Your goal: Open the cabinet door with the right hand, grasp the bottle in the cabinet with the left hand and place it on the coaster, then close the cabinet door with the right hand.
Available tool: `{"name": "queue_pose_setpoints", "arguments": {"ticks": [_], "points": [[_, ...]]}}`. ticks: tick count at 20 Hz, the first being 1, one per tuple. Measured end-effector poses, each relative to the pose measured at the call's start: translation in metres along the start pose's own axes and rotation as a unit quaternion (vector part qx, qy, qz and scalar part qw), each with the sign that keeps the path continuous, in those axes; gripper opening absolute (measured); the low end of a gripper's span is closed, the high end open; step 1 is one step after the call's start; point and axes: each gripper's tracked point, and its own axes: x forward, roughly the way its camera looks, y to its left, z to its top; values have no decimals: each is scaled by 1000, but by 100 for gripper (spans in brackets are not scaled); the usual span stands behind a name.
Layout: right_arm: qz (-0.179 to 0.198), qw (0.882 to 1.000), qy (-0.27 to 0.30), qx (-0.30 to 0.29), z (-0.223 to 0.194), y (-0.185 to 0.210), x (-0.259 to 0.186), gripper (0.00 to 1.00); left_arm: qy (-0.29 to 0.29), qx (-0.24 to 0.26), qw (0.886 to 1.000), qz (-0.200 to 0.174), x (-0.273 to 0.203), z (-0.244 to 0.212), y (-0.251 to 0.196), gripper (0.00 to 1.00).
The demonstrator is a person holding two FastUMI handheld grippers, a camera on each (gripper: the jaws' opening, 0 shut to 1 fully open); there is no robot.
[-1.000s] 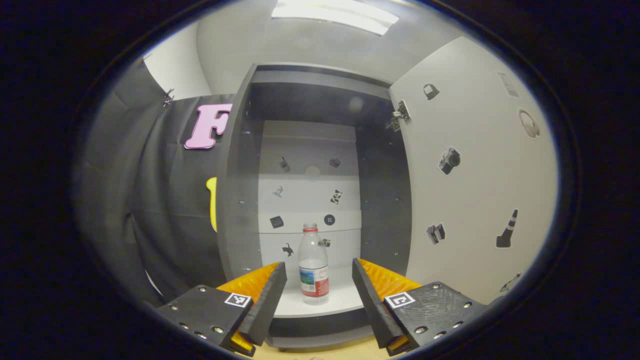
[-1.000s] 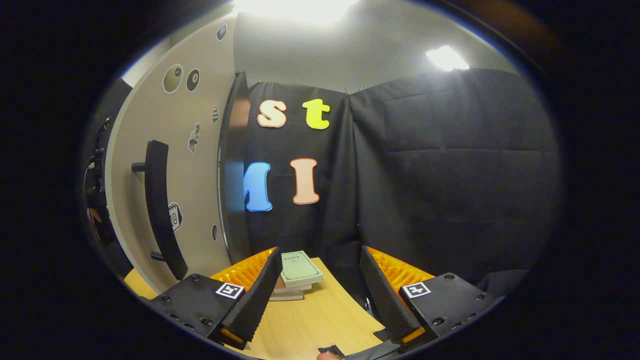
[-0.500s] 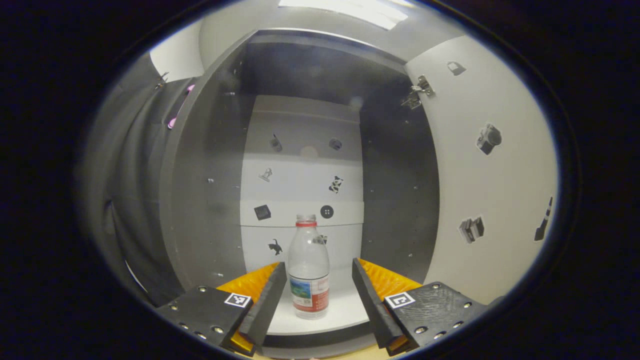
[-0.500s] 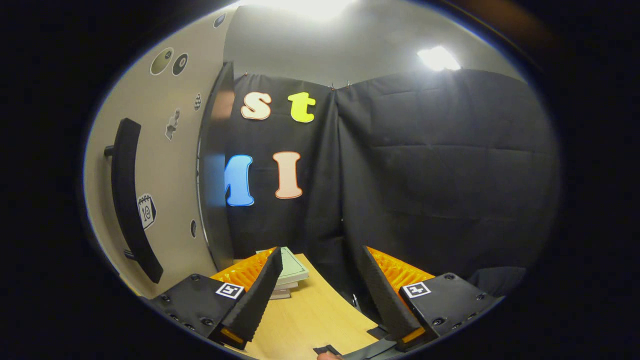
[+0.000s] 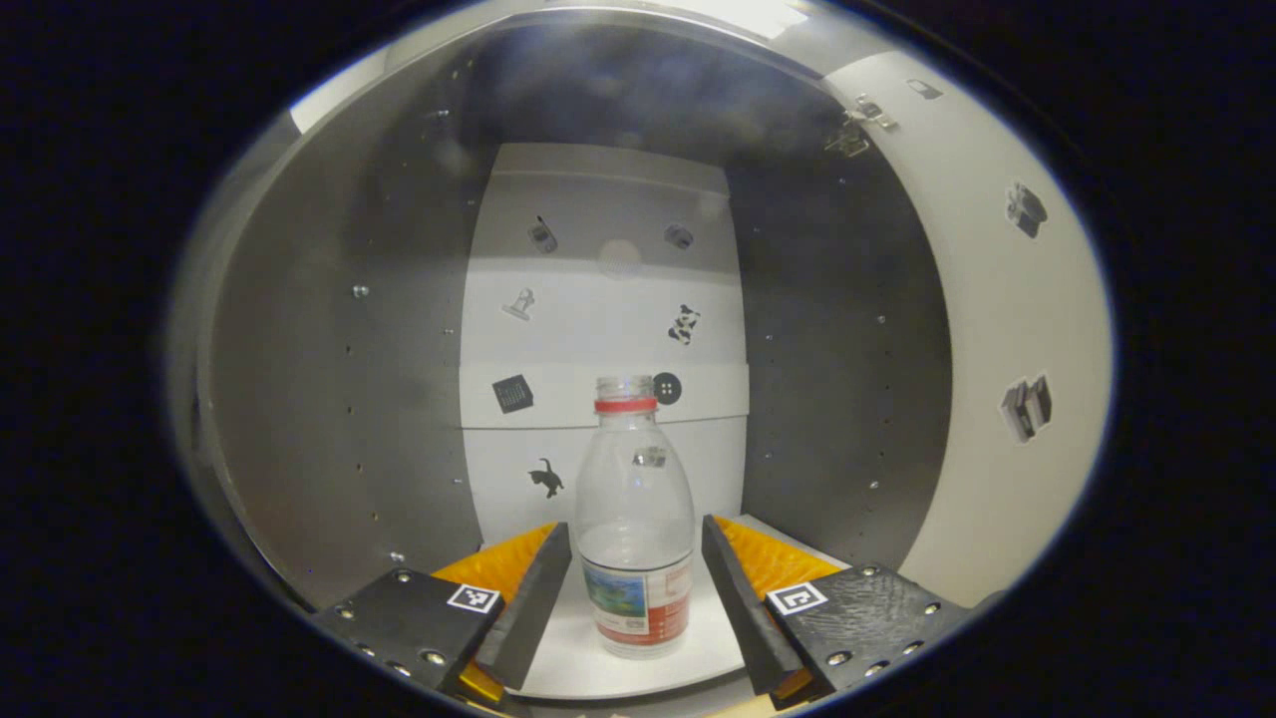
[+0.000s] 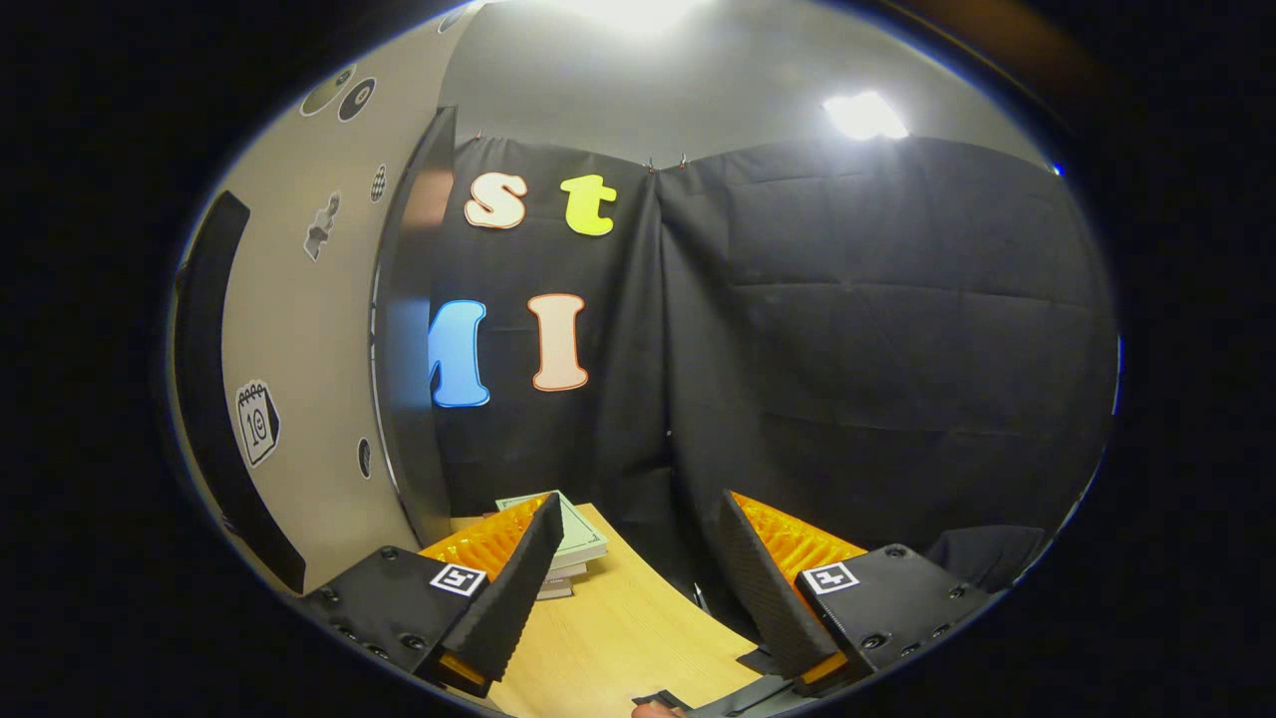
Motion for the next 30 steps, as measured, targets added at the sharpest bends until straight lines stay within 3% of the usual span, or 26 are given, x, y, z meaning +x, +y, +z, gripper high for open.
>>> {"name": "queue_pose_setpoints", "arguments": {"ticks": [7,8,11,12,13,16,20,25,27,30], "points": [[3,1000,-4,-3,3,10,3,99,4,-17,1000,-11,8,-11,0,82],[5,1000,-5,-4,3,11,3,99,1,-23,1000,-10,5,-8,0,74],[10,1000,-10,-12,5,8,0,99,-14,-35,999,-2,-8,2,6,76],[13,1000,-10,-11,5,7,-1,94,-18,-40,999,-1,-14,7,8,76],[17,1000,-10,-8,5,7,-3,99,-23,-42,999,-2,-23,10,8,76],[29,999,-14,5,9,4,-4,95,-41,-34,999,2,-55,25,8,74],[46,999,-17,8,9,7,-6,99,-59,-19,998,11,-100,30,8,74],[78,997,-21,2,10,17,-16,95,-61,3,997,37,-159,12,18,74],[89,996,-21,1,9,21,-19,99,-57,2,997,44,-178,0,19,75],[100,995,-18,2,4,22,-23,95,-52,-11,997,55,-207,-19,22,74]]}}
